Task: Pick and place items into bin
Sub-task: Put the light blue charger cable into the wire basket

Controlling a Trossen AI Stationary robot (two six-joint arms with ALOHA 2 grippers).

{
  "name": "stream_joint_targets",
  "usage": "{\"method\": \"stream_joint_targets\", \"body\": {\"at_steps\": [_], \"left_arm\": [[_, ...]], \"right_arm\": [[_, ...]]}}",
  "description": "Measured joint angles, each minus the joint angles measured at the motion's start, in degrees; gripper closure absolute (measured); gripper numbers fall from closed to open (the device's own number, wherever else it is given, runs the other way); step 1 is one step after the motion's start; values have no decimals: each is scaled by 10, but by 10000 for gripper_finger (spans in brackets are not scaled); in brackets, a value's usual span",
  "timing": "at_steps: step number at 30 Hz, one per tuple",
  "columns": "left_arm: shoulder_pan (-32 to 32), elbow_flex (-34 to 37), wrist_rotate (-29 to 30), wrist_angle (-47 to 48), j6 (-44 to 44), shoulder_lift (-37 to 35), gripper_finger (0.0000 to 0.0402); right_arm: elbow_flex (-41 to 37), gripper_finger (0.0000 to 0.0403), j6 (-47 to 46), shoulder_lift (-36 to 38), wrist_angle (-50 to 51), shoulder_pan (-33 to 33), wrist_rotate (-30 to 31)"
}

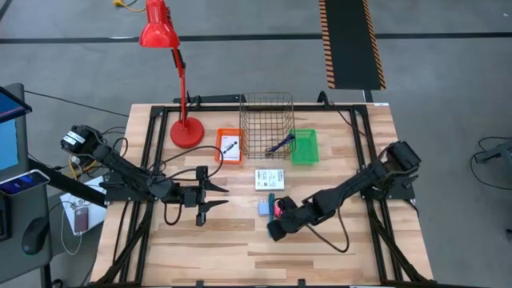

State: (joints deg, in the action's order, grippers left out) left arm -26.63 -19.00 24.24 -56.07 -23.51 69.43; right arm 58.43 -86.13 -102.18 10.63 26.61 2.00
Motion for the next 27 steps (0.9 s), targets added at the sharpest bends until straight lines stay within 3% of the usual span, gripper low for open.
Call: {"method": "stream_joint_targets", "body": {"at_steps": [10,27], "left_arm": [[0,0,-1,1,30,0,274],[0,0,-2,2,30,0,274]], "right_arm": [[35,204,5,-50,0,-6,-2],[36,204,5,-52,38,-24,8]]}}
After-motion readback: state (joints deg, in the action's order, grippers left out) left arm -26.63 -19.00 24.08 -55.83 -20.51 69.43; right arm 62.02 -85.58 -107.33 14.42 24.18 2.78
